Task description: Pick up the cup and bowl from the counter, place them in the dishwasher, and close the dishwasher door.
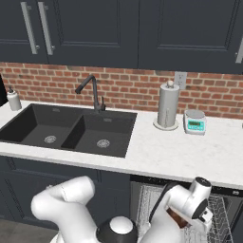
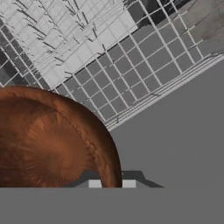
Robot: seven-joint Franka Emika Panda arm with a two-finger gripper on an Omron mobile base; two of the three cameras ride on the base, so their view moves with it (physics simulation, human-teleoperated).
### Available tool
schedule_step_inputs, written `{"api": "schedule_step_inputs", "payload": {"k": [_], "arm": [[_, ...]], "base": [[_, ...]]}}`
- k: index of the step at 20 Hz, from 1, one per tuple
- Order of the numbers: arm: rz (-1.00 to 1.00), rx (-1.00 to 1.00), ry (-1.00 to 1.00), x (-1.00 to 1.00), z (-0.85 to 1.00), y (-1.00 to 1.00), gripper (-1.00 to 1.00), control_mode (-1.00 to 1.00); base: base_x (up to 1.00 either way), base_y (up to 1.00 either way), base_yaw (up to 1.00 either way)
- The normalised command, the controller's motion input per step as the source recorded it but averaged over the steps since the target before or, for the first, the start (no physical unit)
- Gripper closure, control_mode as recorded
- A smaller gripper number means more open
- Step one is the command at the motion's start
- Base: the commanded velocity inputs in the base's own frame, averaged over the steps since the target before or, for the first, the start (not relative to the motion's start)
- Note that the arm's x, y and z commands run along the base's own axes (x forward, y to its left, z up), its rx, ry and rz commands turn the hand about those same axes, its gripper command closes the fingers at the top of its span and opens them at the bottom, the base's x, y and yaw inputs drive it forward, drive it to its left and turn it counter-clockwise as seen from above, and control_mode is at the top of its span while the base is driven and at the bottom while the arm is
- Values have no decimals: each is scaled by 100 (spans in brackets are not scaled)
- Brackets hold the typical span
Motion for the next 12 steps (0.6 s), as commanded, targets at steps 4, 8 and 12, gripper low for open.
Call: {"api": "schedule_step_inputs", "payload": {"k": [4, 8, 12], "arm": [[-7, 8, 0, 0, -14, -45, 100, -100], [-9, 8, 0, 0, -1, -23, 100, -100], [-16, 0, 3, 15, 0, 0, 100, -100]], "base": [[0, 0, 0], [0, 0, 0], [0, 0, 0]]}}
